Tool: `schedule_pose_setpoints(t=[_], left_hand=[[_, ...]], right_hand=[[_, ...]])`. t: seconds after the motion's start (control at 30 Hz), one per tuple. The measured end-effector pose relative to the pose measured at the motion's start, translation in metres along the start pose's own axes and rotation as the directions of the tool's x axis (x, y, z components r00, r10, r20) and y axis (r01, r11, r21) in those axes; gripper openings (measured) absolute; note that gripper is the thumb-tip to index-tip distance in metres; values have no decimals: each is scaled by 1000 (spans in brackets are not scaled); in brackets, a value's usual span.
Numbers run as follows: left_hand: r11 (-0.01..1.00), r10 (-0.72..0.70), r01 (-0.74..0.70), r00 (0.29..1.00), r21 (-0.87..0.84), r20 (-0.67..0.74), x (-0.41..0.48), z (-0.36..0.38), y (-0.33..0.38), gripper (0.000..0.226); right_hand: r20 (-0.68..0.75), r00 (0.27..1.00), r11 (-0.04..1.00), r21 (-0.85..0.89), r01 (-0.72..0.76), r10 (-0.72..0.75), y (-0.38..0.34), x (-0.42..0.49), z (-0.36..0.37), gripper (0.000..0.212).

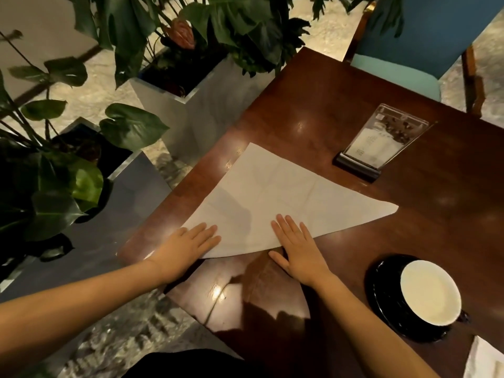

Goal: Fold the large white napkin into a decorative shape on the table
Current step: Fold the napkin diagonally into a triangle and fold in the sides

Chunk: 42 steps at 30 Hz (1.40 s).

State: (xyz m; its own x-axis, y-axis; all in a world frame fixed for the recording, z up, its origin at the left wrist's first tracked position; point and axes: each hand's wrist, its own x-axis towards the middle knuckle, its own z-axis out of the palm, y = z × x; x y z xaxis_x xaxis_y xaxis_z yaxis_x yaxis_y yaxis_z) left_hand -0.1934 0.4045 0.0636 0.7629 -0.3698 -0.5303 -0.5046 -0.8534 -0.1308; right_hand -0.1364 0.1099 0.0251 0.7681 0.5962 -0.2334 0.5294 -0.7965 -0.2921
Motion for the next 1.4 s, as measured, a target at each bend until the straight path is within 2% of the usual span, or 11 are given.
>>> schedule_pose_setpoints(t=[0.1,0.2,0.37,0.43,0.5,0.57,0.77,1.03,1.13,1.3,1.4], left_hand=[[983,-147,144,989,-114,-13,-1,-11,-22,41],[912,-255,234,967,-336,-21,5,-27,-58,15],[769,-255,146,963,-622,-89,21,-58,-111,11],[637,-282,100,953,-764,-110,30,-70,-123,11],[437,-323,55,941,-898,-100,39,-84,-128,13],[284,-359,8,928,-959,-98,52,-96,-130,11],[76,-422,9,906,-997,-24,105,-120,-120,10],[142,-404,112,913,-983,46,164,-133,-85,27],[171,-410,103,912,-980,24,177,-132,-77,24],[393,-417,131,907,-910,-50,190,-123,-78,19],[461,-423,106,899,-881,-113,199,-115,-80,37]], right_hand=[[-47,999,997,81,10,-6,1,-2,0,66],[-120,993,967,251,32,-2,1,-4,0,54],[-193,977,890,456,11,87,2,-2,-1,27],[-195,974,869,495,-5,117,0,0,-3,18],[-187,970,857,515,-37,155,-2,2,-4,12],[-178,964,845,530,-75,197,-3,3,-4,12],[-179,917,770,612,-180,356,-12,9,1,28],[-272,805,800,479,-362,527,-29,4,0,16],[-244,784,778,468,-420,570,-31,2,-2,14],[-193,789,756,486,-439,583,-31,0,-3,19],[-198,788,755,490,-436,583,-32,-1,-3,17]])
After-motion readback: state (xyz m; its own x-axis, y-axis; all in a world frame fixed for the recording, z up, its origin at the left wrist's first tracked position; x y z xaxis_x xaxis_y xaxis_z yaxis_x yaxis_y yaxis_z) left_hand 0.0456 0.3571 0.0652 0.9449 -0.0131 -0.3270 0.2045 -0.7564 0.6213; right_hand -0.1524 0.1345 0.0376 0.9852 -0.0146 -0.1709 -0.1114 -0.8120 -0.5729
